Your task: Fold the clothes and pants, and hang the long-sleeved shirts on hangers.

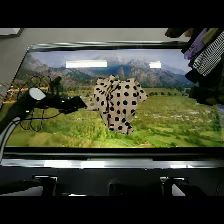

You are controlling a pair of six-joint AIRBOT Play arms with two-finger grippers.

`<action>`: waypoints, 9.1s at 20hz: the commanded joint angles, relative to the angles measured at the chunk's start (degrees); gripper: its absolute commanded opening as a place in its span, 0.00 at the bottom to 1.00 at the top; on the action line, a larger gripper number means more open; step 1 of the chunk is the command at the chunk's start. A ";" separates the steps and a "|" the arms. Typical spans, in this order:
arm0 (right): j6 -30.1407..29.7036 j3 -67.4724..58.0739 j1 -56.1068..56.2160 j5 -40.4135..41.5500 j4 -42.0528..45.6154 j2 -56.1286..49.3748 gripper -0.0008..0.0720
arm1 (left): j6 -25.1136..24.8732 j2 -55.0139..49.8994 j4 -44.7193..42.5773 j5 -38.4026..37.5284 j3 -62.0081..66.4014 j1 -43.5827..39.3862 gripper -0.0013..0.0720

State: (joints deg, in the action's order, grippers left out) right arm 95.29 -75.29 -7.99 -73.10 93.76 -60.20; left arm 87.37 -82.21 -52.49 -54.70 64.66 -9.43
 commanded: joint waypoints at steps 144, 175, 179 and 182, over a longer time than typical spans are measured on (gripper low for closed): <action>-12.57 5.86 -16.00 8.15 -64.57 0.39 0.04 | 3.91 4.92 -10.05 -16.24 20.90 6.43 0.04; 5.95 -33.86 -1.60 7.69 -35.54 -27.02 0.04 | 17.20 -1.22 -16.92 -2.60 30.71 5.53 0.04; 6.14 -33.86 5.25 17.92 -32.41 -43.01 0.04 | 17.22 -16.87 -14.82 3.74 30.71 2.75 0.04; 6.08 -33.86 7.13 17.75 -31.43 -48.35 0.05 | 17.22 -23.32 -10.49 2.23 30.71 2.23 0.04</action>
State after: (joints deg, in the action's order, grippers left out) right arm 101.30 -109.08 -3.53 -57.95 60.64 -101.67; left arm 104.79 -98.06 -66.70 -53.56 95.59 -6.17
